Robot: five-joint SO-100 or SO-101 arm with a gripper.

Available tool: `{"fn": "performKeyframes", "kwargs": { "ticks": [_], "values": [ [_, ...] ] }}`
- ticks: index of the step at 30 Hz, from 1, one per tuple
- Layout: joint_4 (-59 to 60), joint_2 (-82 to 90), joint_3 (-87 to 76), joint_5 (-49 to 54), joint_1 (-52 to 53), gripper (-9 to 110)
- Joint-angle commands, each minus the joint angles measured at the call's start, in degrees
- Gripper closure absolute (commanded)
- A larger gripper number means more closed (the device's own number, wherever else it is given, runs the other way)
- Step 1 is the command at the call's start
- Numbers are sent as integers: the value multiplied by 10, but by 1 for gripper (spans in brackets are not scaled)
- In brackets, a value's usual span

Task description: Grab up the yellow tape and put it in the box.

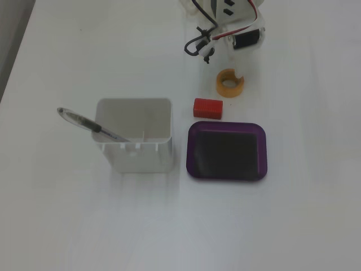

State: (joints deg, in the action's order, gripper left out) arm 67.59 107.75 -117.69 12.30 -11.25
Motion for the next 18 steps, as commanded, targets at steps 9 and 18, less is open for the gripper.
{"fn": "performKeyframes", "kwargs": {
  "ticks": [9,18],
  "values": [
    [-29,7,-17,5,1,87],
    [-78,1,-67,5,1,87]
  ]
}}
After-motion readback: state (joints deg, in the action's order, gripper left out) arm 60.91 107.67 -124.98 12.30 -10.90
